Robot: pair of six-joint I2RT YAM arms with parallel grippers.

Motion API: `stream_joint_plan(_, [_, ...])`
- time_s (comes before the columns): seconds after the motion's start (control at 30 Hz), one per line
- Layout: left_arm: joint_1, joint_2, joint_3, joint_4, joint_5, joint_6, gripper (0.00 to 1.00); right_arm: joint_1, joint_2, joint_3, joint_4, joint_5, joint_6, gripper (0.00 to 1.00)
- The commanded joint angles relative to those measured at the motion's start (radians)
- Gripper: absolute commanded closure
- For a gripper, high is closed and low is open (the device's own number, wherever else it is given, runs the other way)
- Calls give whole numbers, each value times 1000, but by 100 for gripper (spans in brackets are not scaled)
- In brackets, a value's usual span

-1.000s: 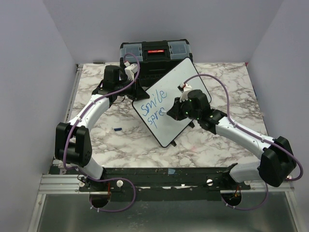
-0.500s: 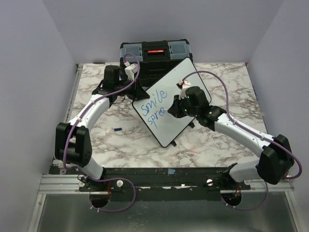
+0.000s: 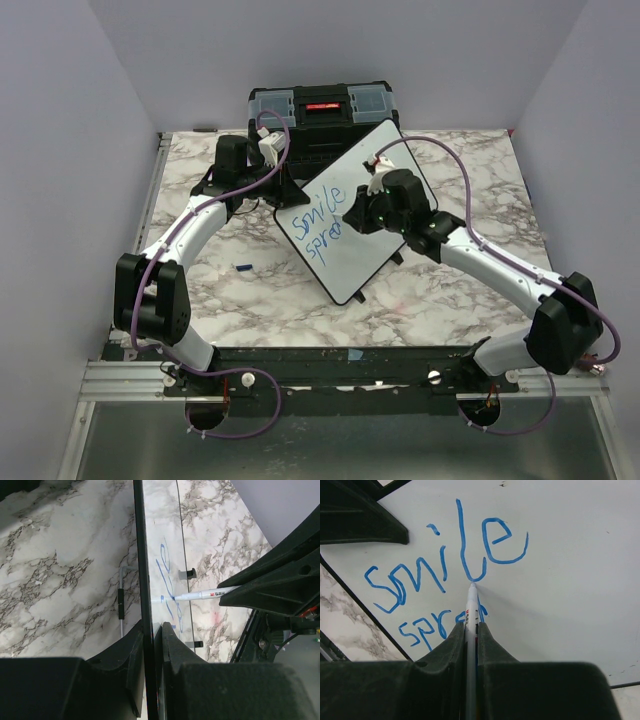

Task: Write a sentence on the whiteboard
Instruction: Write a sentence on the whiteboard stand.

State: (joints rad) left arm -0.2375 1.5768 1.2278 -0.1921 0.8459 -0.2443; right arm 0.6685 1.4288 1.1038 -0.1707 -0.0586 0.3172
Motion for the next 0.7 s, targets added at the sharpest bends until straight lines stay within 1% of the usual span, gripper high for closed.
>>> stream_joint_plan(0.0, [-7,-26,13,101,-2,78,100,3,-2,-79,-8,-9,15,99])
stream_joint_plan(0.13, [-8,-25,14,102,-1,77,100,3,-33,-127,-4,-29,35,99])
stream_joint_plan(0.3, [-8,-25,14,102,-1,76,100,3,-61,-159,-10,-15,45,99])
stream_joint_plan(0.67, [-8,-28,13,104,3,74,100,3,-108,-104,-102,149,28,99])
